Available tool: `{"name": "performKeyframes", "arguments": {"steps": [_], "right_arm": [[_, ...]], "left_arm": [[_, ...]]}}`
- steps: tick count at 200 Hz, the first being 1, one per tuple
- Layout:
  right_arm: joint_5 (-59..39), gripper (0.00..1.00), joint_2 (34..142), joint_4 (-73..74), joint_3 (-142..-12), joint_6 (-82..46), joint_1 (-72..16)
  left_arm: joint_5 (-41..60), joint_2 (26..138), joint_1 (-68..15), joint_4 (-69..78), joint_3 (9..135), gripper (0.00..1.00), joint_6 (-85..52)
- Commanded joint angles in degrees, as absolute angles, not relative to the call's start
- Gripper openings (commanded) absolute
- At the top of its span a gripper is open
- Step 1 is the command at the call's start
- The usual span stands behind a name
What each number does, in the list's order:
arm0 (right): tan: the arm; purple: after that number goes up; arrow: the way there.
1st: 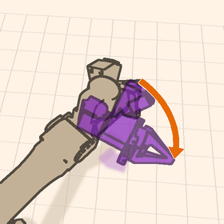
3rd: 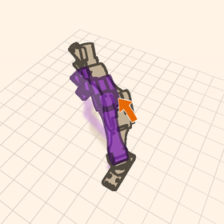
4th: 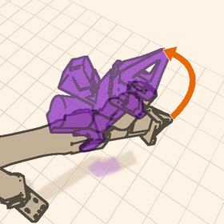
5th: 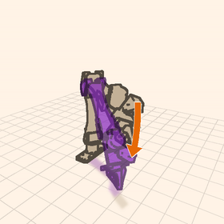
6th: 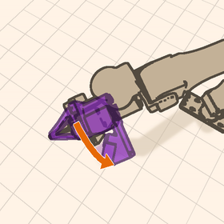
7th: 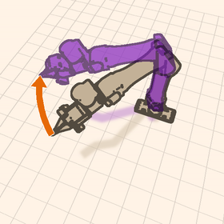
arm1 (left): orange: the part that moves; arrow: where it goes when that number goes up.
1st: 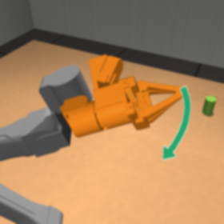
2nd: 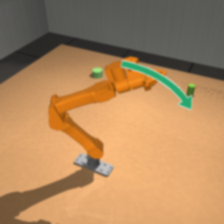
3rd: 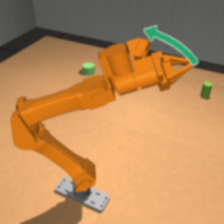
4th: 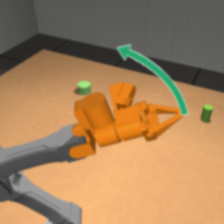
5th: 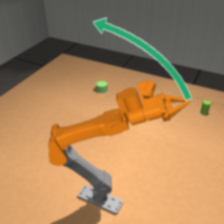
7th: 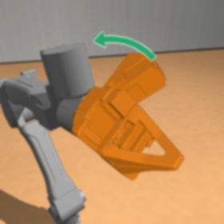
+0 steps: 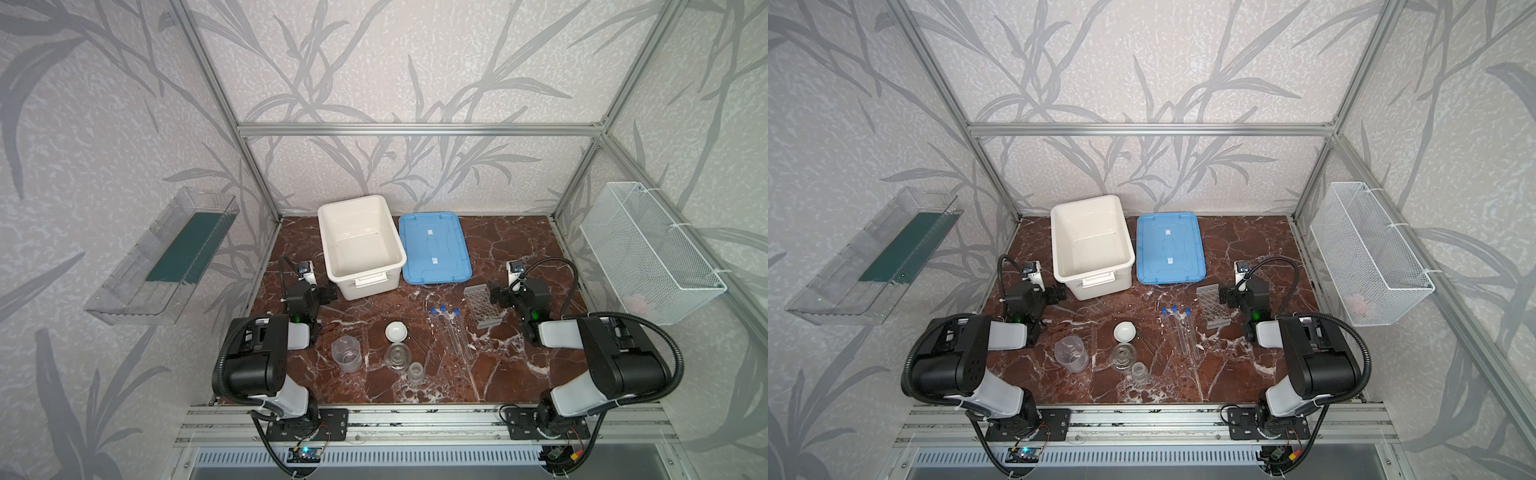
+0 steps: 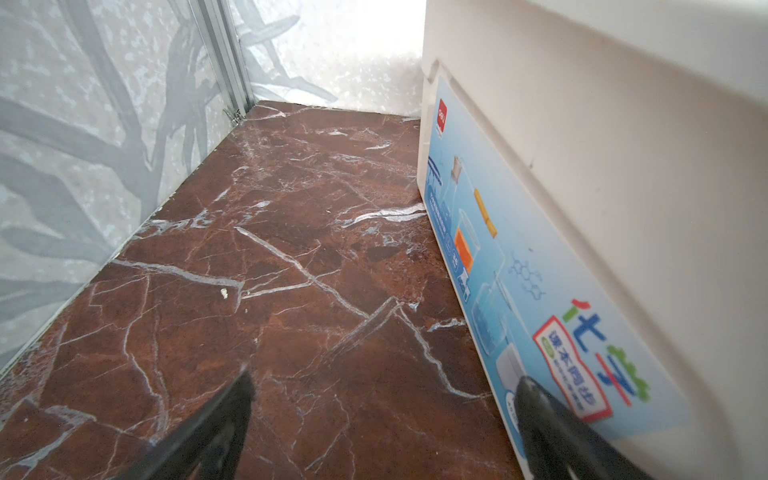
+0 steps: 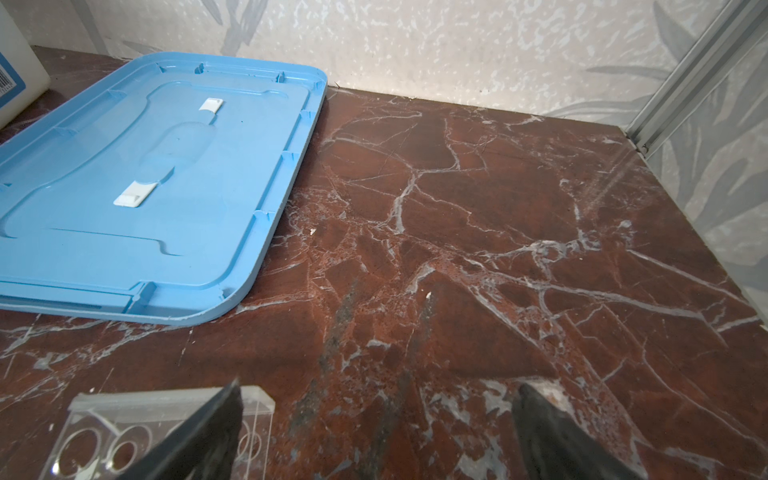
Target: Organize the chemistry lab equipment
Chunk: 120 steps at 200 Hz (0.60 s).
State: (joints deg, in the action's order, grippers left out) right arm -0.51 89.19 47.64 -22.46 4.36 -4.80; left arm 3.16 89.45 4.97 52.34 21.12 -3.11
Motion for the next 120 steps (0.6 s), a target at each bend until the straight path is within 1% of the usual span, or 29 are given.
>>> {"name": "performKeyframes", "arguments": {"steps": [1,22,50,74,102,120], "right_arm": [[-0.2,0.99,88.4,47.8,-23.6,4.1,-5.0],[-0.2,0.99,88.4,47.7,-23.5,4.2,-5.0],[0.0,0.99,87.6,49.0,-22.8,3.8,-5.0],[1.6,0.99,84.0,46.5,-22.9,3.3,-5.0],[1.2,0.99,78.6,35.7,-25.6,3.4,-5.0],[2.8,0.99,75.1,29.7,-27.4,0.5,-5.0]], "left_arm": [[3.6,89.6,4.8,53.5,21.6,0.99,-2.0],[3.6,89.5,4.8,53.8,21.5,0.99,-2.1],[-3.1,86.8,4.7,57.1,18.8,0.99,-4.4],[-10.3,78.9,4.8,45.4,20.6,0.99,-7.4],[-20.0,71.7,4.8,33.6,21.8,0.99,-13.8],[-22.6,67.0,4.8,24.9,23.7,0.99,-19.3]]}}
